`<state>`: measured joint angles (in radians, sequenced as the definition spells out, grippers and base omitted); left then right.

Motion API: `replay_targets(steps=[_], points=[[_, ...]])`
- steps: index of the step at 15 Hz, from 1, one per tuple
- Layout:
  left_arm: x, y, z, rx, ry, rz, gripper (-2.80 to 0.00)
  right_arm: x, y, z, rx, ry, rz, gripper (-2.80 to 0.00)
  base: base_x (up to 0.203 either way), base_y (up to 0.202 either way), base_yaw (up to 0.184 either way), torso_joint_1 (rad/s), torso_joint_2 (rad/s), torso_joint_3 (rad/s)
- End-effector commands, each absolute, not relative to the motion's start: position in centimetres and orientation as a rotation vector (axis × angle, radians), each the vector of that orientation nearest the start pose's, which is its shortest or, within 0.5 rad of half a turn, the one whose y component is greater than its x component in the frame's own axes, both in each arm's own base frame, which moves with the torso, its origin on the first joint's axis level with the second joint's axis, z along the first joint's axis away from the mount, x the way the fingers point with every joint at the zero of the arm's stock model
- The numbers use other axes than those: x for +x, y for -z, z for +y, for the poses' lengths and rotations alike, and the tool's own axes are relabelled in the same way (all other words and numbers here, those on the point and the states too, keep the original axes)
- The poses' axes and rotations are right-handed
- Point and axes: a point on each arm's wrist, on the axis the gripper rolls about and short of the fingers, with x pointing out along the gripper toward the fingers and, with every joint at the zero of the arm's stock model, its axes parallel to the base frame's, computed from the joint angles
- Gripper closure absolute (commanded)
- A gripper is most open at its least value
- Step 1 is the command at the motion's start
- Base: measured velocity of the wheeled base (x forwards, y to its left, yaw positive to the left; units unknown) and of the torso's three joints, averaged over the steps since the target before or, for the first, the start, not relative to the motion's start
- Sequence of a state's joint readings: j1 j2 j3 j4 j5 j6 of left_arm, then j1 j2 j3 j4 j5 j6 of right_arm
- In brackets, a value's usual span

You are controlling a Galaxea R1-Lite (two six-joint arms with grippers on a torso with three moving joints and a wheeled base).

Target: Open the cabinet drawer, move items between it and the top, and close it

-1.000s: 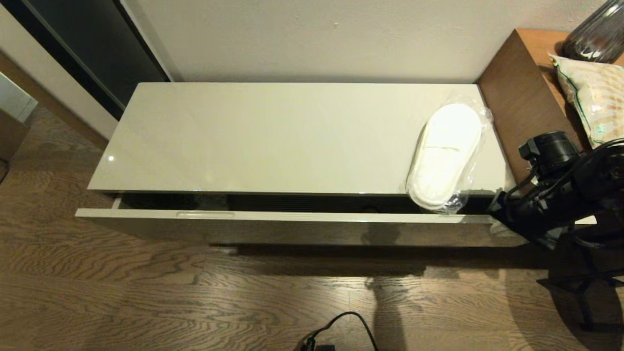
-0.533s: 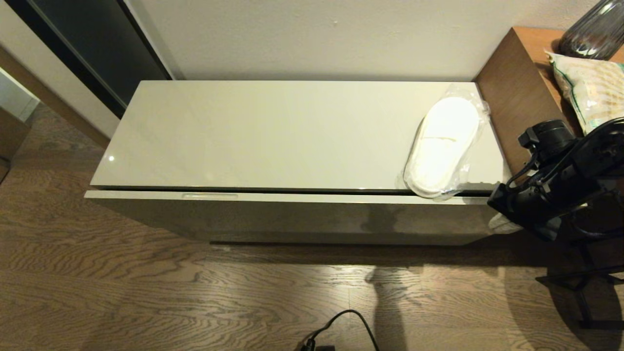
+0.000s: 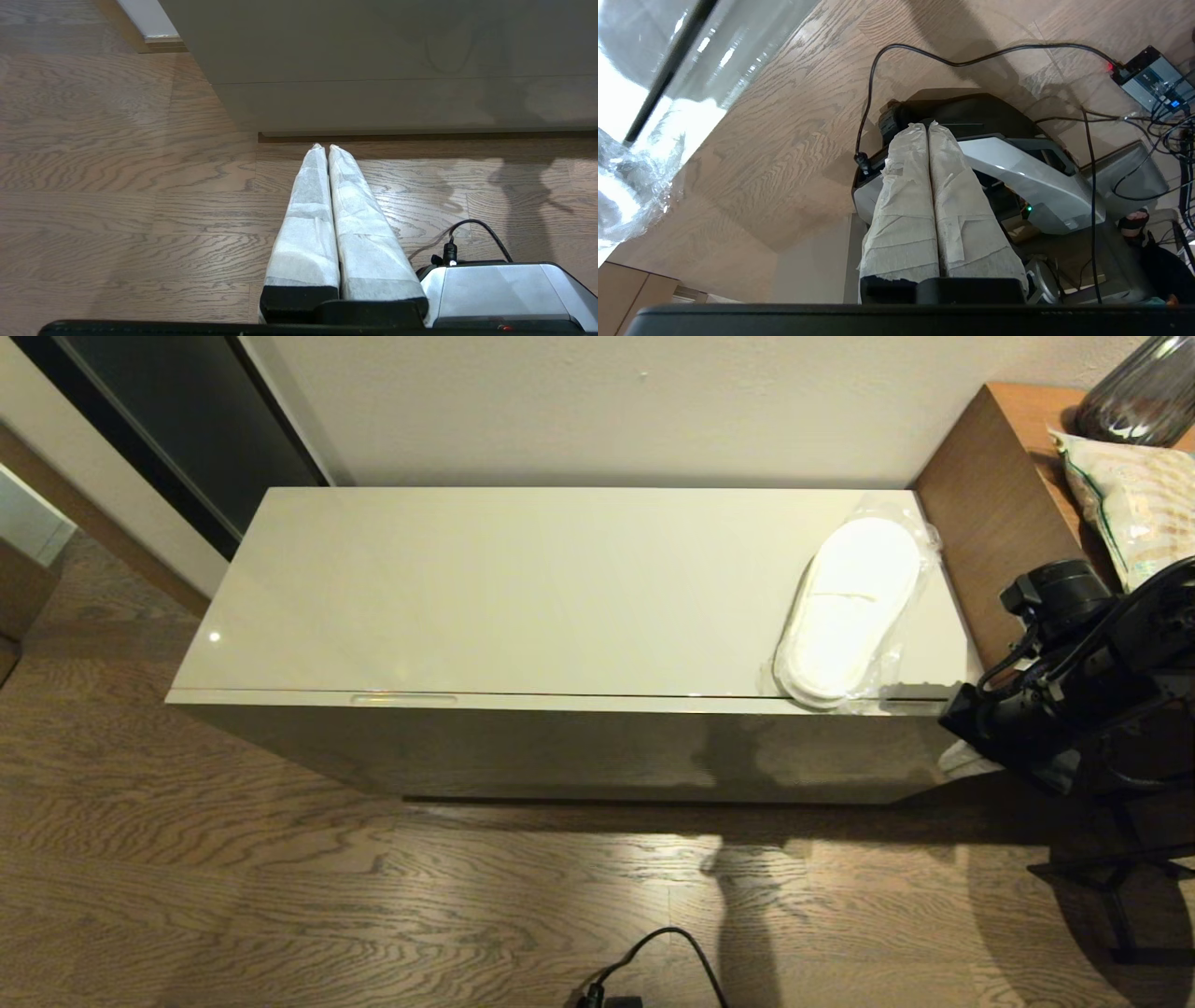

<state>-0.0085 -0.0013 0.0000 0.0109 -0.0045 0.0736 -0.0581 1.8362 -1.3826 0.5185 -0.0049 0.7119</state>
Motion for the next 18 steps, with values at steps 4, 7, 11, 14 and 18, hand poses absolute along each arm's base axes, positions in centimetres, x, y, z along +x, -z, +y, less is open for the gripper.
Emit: replay_targets(steps=[4, 7, 11, 14, 18], points=[[-2.3, -7.4, 0.0, 0.074, 0.014, 0.011, 0.0, 34.9, -26.8, -4.0, 0.721, 0.356, 0.621, 0.0, 0.0, 0.0, 0.0, 0.0, 0.0, 0.0], [-2.3, -7.4, 0.0, 0.074, 0.013, 0.011, 0.0, 31.6, -29.1, -3.6, 0.732, 0.328, 0.62, 0.0, 0.0, 0.0, 0.0, 0.0, 0.0, 0.0], [-2.3, -7.4, 0.0, 0.074, 0.014, 0.012, 0.0, 22.0, -32.1, -2.2, 0.742, 0.247, 0.62, 0.0, 0.0, 0.0, 0.0, 0.0, 0.0, 0.0], [-2.3, -7.4, 0.0, 0.074, 0.014, 0.012, 0.0, 12.1, -32.8, -1.0, 0.656, 0.208, 0.558, 0.0, 0.0, 0.0, 0.0, 0.0, 0.0, 0.0], [-2.3, -7.4, 0.0, 0.074, 0.014, 0.011, 0.0, 0.3, -30.3, 0.0, 0.502, 0.222, 0.541, 0.0, 0.0, 0.0, 0.0, 0.0, 0.0, 0.0]])
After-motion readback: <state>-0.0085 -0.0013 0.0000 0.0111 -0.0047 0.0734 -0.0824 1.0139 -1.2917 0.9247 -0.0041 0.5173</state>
